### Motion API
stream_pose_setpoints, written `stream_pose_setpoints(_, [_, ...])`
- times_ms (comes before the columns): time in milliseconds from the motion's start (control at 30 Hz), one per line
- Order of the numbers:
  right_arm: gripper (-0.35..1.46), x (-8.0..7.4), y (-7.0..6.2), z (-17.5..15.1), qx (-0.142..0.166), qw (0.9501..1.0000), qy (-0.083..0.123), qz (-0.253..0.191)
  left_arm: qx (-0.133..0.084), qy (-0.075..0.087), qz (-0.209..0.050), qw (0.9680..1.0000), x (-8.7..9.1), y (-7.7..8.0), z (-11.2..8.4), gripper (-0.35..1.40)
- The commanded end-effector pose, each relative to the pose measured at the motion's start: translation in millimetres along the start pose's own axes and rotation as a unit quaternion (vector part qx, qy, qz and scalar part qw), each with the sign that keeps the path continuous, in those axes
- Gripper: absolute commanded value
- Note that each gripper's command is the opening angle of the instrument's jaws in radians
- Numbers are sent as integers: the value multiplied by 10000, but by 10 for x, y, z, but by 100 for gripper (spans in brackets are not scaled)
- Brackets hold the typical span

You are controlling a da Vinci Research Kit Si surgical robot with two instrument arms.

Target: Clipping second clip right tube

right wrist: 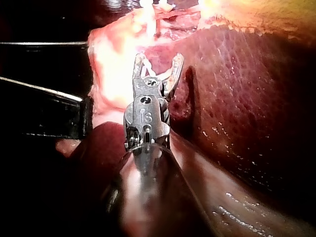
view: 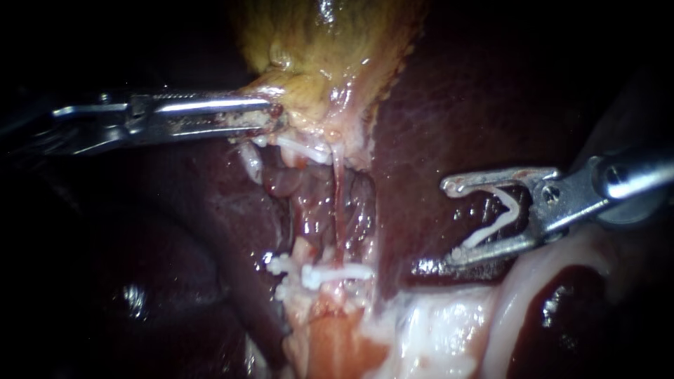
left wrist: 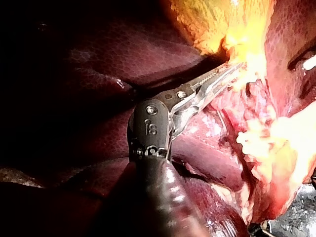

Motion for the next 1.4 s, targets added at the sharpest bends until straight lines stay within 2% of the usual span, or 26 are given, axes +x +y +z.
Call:
stream_pose_setpoints(33, [50, 0, 0, 0, 0, 10000, 1, 4, -2, 0, 0, 10000, 0, 0, -1, -35])
stream_pose_setpoints(133, [50, 0, 0, 0, -1, 10000, 1, 6, -22, -10, -12, 10000, 5, 1, -6, -35])
stream_pose_setpoints(267, [50, 0, 1, 1, -2, 10000, 1, 6, -38, -30, -80, 10000, 28, 3, -30, -35])
stream_pose_setpoints(400, [50, 0, 1, 0, -1, 10000, 1, 8, 5, 125, -128, 9998, 52, 8, -57, -35])
stream_pose_setpoints(533, [50, 1, 1, 0, 2, 10000, -13, 8, 30, 201, -108, 9997, 63, 14, -75, -35])
stream_pose_setpoints(667, [50, 3, 3, 2, 9, 10000, 3, 18, 43, 205, -75, 9998, 61, 17, -76, -35])
stream_pose_setpoints(800, [50, 10, 3, 9, 52, 9999, 141, 40, 54, 211, -65, 9997, 58, 17, -73, -35])
stream_pose_setpoints(1133, [50, 32, 10, 60, 49, 9942, 432, 980, 59, 214, -59, 9997, 56, 18, -73, -35])
stream_pose_setpoints(1400, [49, 35, 10, 115, 133, 9875, 507, 1490, 65, 217, -56, 9997, 55, 18, -71, -35])
